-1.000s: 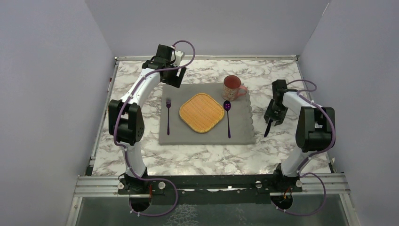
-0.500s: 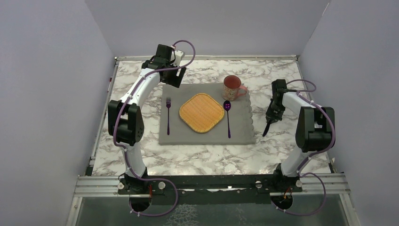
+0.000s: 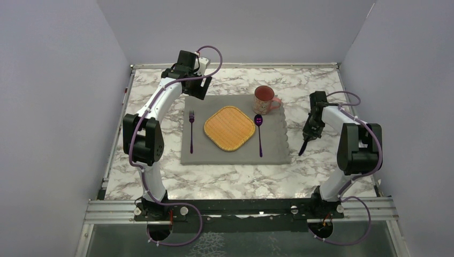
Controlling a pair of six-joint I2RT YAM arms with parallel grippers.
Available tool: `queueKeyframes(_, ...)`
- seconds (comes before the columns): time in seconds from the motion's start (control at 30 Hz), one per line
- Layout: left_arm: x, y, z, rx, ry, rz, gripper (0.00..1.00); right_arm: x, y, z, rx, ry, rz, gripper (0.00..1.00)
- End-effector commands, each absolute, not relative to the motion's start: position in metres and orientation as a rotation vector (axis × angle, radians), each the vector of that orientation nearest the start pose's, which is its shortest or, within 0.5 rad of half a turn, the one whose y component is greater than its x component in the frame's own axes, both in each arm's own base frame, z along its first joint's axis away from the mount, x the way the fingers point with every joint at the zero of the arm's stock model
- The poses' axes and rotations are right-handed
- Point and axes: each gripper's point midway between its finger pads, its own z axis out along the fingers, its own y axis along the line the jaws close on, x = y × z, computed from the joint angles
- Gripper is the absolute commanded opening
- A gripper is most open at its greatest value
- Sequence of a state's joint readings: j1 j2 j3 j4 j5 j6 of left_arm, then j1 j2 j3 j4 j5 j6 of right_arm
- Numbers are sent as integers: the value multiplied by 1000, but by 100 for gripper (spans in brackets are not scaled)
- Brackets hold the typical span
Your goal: Set the dinner table for one person
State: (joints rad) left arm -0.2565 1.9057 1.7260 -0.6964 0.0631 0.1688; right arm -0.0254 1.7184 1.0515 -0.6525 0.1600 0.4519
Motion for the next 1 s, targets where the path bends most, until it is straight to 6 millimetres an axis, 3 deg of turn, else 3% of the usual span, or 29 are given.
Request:
queueKeyframes(0.0,475,-129,179,528,2338,-132,81,301,-20,33,708,2778,-166,1)
queueKeyframes(0.17,475,-132,177,524,2344,-149,81,303,-13,48,691,2761,-110,1)
queueKeyframes(0.37,475,-133,176,528,2347,-152,81,300,-7,51,684,2761,-96,1)
queueKeyframes(0.8,475,-133,183,536,2328,-152,81,300,-13,59,710,2737,-148,1)
queueKeyframes(0.9,477,-135,194,554,2295,-164,82,299,-13,62,716,2732,-151,14)
queueKeyframes(0.97,476,-145,208,592,2253,-220,82,299,-15,64,720,2725,-164,31)
